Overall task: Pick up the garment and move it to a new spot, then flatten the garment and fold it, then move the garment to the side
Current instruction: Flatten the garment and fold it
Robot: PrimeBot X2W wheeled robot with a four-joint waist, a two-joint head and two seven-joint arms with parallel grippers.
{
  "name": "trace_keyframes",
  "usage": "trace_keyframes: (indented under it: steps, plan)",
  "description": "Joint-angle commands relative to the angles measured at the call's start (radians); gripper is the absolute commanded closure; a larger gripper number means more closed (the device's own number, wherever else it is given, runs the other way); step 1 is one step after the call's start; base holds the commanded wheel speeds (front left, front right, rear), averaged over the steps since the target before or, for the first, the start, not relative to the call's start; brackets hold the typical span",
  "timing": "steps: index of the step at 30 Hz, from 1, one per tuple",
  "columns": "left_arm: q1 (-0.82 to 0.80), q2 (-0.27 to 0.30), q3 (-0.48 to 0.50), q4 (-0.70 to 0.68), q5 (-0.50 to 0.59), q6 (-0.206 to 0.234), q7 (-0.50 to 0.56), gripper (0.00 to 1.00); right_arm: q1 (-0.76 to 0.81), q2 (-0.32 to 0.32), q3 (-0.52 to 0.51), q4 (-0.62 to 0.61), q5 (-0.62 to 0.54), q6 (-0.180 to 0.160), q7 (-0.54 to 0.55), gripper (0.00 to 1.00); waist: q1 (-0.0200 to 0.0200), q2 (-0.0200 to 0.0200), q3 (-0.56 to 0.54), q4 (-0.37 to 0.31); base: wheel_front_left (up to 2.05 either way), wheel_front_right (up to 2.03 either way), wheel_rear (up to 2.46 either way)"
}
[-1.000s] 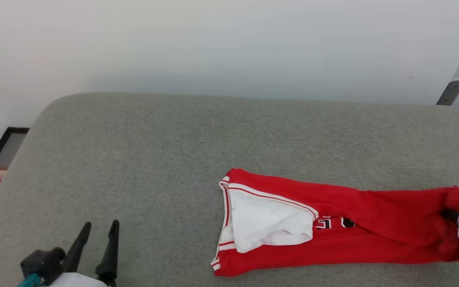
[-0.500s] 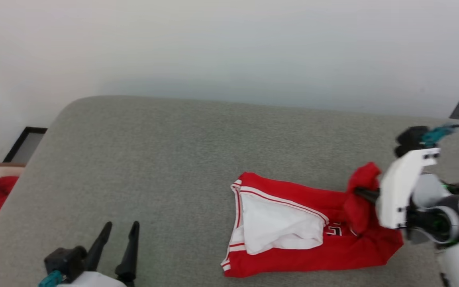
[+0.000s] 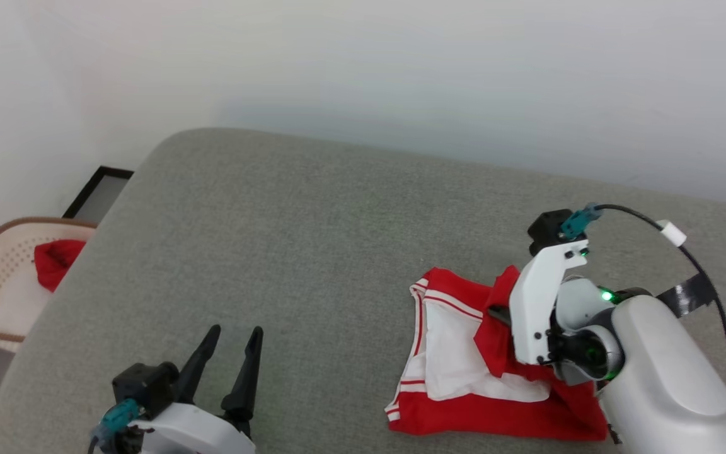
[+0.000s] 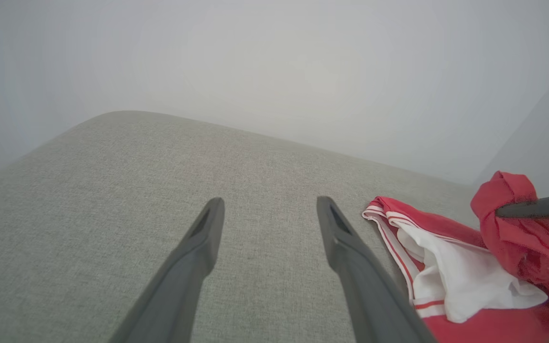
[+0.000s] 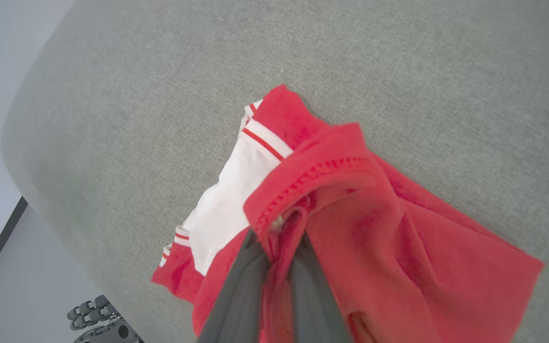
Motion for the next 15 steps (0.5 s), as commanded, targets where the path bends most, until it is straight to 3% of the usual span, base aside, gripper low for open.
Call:
trace_keyframes:
  steps: [1, 2, 3, 4, 6, 15]
  plan:
    - [-0.012, -0.002, -0.004, 0.003, -0.005, -0.002, -0.003, 0.0, -0.015, 0.006, 0.01, 0.02, -0.012, -0.001, -0.013, 1.0, 0.0, 0.0, 0.011, 0.014, 0.0, 0.0, 0.0]
    - [-0.014, -0.002, -0.007, 0.005, -0.007, -0.002, -0.003, 0.0, -0.023, 0.01, 0.018, 0.044, -0.017, -0.001, -0.024, 1.0, 0.0, 0.0, 0.013, 0.016, 0.0, 0.0, 0.0]
    - [-0.016, -0.002, -0.008, 0.007, -0.008, -0.002, -0.003, 0.0, -0.029, 0.014, 0.024, 0.065, -0.023, -0.001, -0.036, 0.92, 0.0, 0.0, 0.015, 0.017, 0.0, 0.0, 0.0]
    - [-0.018, -0.002, -0.009, 0.008, -0.011, -0.002, -0.003, 0.0, -0.035, 0.017, 0.033, 0.083, -0.027, -0.001, -0.05, 0.69, 0.0, 0.0, 0.017, 0.018, 0.0, 0.0, 0.0]
    - [-0.022, -0.001, -0.009, 0.011, -0.013, -0.002, -0.003, 0.0, -0.047, 0.022, 0.05, 0.118, -0.034, -0.001, -0.07, 0.0, 0.0, 0.0, 0.019, 0.018, 0.0, 0.0, 0.0]
    - [0.006, 0.017, 0.033, 0.011, -0.017, -0.002, -0.003, 0.0, -0.086, 0.038, 0.111, 0.141, 0.053, -0.001, -0.111, 0.0, 0.0, 0.0, 0.003, -0.036, 0.0, 0.0, 0.0]
